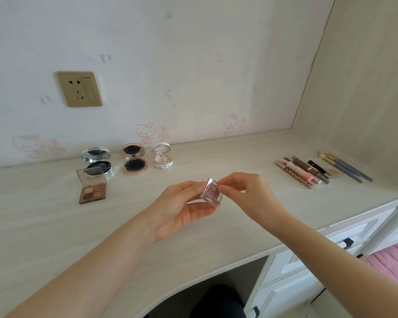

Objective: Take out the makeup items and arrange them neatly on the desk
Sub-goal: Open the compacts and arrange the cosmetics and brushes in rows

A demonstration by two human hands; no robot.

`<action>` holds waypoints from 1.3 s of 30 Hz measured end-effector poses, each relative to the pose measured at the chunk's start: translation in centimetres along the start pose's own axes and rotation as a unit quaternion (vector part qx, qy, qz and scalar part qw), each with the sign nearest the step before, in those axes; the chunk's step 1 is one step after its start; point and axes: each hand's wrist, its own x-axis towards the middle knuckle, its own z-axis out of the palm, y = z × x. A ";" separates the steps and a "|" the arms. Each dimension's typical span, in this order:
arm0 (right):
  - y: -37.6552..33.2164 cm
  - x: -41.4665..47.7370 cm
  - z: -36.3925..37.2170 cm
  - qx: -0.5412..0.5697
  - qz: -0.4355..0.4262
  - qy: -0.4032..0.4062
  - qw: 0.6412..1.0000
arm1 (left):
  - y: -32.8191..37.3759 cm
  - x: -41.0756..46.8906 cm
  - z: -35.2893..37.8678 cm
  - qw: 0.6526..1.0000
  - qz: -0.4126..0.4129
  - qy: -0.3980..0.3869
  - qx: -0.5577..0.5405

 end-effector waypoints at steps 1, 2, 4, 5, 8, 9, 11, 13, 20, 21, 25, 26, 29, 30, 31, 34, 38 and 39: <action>-0.3 -0.1 0.5 -0.018 -0.006 -0.007 1.000 | -0.1 -0.5 -0.4 1.000 -0.001 0.002 -0.002; -0.7 -0.2 1.0 -0.037 -0.015 -0.012 0.999 | -0.3 -1.0 -0.9 1.000 -0.001 0.004 -0.001; -1.1 -0.4 2.2 -0.096 -0.066 -0.004 0.993 | -0.6 -1.8 -1.6 1.000 0.002 0.015 -0.006; -1.2 -0.6 2.8 -0.124 -0.102 0.003 0.987 | -0.7 -2.1 -2.0 1.000 0.006 0.022 -0.013; -1.7 -1.3 4.4 -0.129 -0.160 -0.009 0.979 | -0.8 -3.0 -3.0 0.998 0.022 0.043 -0.035; -1.9 -1.6 4.9 -0.127 -0.168 -0.018 0.977 | -0.8 -3.2 -3.2 0.998 0.027 0.048 -0.040; -2.2 -2.0 5.8 -0.160 -0.191 -0.021 0.968 | -0.8 -3.7 -3.6 0.997 0.033 0.059 -0.038; -2.3 -2.1 6.6 -0.199 -0.218 -0.002 0.955 | -0.8 -4.1 -4.0 0.997 0.036 0.071 -0.026; -2.9 -2.0 7.8 -0.231 -0.243 0.010 0.942 | -1.0 -5.1 -4.9 0.994 0.046 0.091 -0.047; -3.0 -2.0 7.8 -0.231 -0.244 0.001 0.942 | -1.0 -5.2 -5.1 0.993 0.045 0.093 -0.055; -3.2 -1.7 7.9 -0.196 -0.240 -0.020 0.951 | -1.2 -5.4 -5.6 0.991 0.044 0.095 -0.081; -3.3 -1.6 8.0 -0.190 -0.239 -0.025 0.952 | -1.2 -5.5 -5.7 0.991 0.045 0.095 -0.085; -3.5 -1.4 7.9 -0.163 -0.229 -0.048 0.958 | -1.2 -5.5 -6.0 0.990 0.045 0.099 -0.089; -3.5 -1.4 7.9 -0.151 -0.227 -0.057 0.961 | -1.1 -5.6 -6.1 0.990 0.044 0.100 -0.086; -3.5 -1.3 7.9 -0.142 -0.226 -0.065 0.962 | -1.1 -5.7 -6.2 0.991 0.042 0.099 -0.083; -3.6 -1.2 7.8 -0.127 -0.227 -0.081 0.962 | -0.9 -5.8 -6.4 0.992 0.040 0.092 -0.079; -3.5 -1.0 7.9 -0.117 -0.224 -0.080 0.964 | -1.0 -5.8 -6.5 0.992 0.042 0.090 -0.078; -3.5 -1.0 8.0 -0.118 -0.225 -0.075 0.964 | -1.0 -5.8 -6.6 0.992 0.042 0.087 -0.076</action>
